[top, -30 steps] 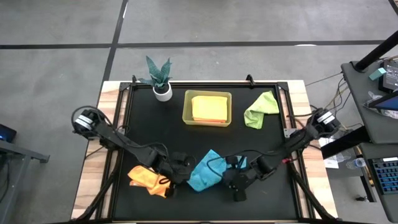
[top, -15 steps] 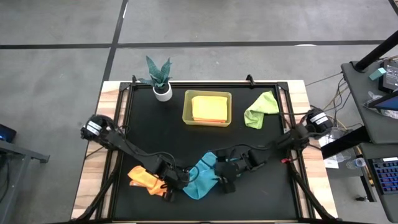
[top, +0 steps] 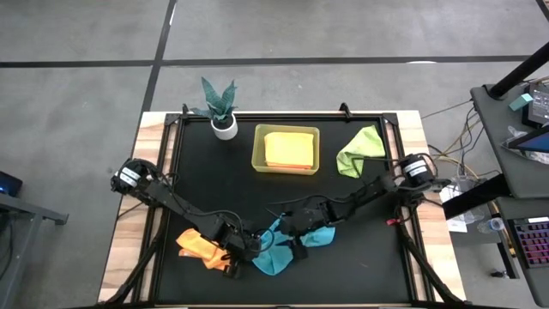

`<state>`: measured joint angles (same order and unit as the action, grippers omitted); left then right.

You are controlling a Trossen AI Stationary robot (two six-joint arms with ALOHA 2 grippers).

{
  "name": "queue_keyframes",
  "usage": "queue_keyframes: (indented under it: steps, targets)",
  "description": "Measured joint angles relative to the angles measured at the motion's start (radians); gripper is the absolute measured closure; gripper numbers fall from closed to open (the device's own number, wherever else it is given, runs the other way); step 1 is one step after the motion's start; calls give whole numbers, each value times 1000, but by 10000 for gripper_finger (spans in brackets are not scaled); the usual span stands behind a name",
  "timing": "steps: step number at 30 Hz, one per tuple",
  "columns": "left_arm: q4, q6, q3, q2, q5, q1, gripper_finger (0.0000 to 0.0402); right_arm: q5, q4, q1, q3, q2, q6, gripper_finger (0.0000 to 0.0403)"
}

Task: Fold microfiber towels
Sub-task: Fold the blue towel on the table

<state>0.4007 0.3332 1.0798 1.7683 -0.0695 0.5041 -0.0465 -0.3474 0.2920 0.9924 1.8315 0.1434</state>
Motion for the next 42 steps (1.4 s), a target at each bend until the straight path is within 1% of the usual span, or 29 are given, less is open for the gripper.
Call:
queue_keyframes:
  steps: [3, 7, 10, 14, 21, 22, 28, 33, 36, 39, 42]
  targets:
    - [0, 0, 0, 0, 11, 0, 402, -15, -49, 2, 0, 35, 15, 184]
    - [-3, 0, 0, -1, 18, 0, 402, -17, -64, 2, 7, 60, 16, 185]
    - [-3, 0, 0, -1, 19, 0, 402, -15, -63, 2, 6, 60, 15, 199]
    - [-2, 0, 0, -1, 21, 0, 402, -17, -74, 3, 6, 57, 14, 251]
    - [-3, 0, 0, -2, 23, 0, 402, -86, -86, 6, 6, 56, -13, 377]
    - [-3, 0, 0, -2, 23, 0, 402, -85, -86, 9, 6, 56, -16, 385]
    - [-3, 0, 0, -2, 23, -1, 402, -85, -68, 31, 6, 30, -53, 393]
    - [9, 1, 0, -10, 23, -1, 402, -82, 1, 63, 6, -52, -96, 394]
    - [23, 2, 2, -50, 23, -1, 402, -16, 98, 94, 6, -139, -134, 394]
    - [63, 2, 15, -103, 27, -5, 402, 106, 215, 134, 6, -247, -186, 394]
    - [96, 0, 29, -180, 86, -9, 402, 236, 306, 176, 6, -367, -231, 394]
